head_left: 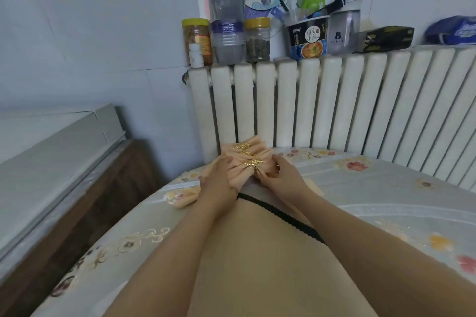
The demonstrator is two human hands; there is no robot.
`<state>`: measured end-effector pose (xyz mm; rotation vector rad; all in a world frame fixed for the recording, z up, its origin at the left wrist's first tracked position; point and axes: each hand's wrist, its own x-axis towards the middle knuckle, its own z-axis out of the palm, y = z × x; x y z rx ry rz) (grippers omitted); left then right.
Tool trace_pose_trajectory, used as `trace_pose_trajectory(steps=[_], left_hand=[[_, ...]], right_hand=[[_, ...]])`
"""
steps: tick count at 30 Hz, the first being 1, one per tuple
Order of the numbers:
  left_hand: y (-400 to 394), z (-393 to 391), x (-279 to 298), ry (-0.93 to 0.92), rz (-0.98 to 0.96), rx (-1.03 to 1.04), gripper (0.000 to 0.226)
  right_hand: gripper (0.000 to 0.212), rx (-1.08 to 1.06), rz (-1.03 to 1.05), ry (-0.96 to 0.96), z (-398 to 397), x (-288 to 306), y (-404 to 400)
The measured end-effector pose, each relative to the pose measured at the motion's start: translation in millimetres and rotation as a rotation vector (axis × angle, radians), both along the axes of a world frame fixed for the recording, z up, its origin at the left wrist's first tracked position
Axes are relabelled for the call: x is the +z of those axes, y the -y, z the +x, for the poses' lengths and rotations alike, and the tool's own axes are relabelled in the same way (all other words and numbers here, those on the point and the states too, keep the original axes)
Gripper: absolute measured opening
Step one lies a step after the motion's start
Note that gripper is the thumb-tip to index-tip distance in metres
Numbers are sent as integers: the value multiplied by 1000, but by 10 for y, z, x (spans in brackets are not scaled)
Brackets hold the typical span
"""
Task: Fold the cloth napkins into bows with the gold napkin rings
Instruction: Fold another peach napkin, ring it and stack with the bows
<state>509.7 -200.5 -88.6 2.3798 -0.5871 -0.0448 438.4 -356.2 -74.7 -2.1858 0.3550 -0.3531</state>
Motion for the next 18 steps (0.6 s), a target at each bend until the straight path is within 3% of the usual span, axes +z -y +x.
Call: trace_pose_trajectory(steps=[2,6,10,15,18], left_hand=[[0,32,-109,54,74,-3,66],[-95,34,-231,185,181,-24,58],[-162,-15,-256,347,241,-9,52],[-152,33,-224,211,502,-32,55],[-138,29,-157,197,554,-32,56]], right_hand=[[42,-3,-108,11,38,-178,40],[65,42,-395,-71,12,-335,74],[67,88,-516,-96,-18,-387,107],[65,138,-693,-243,7,-432,118],[65,98,-762,-265,8,-419,104]])
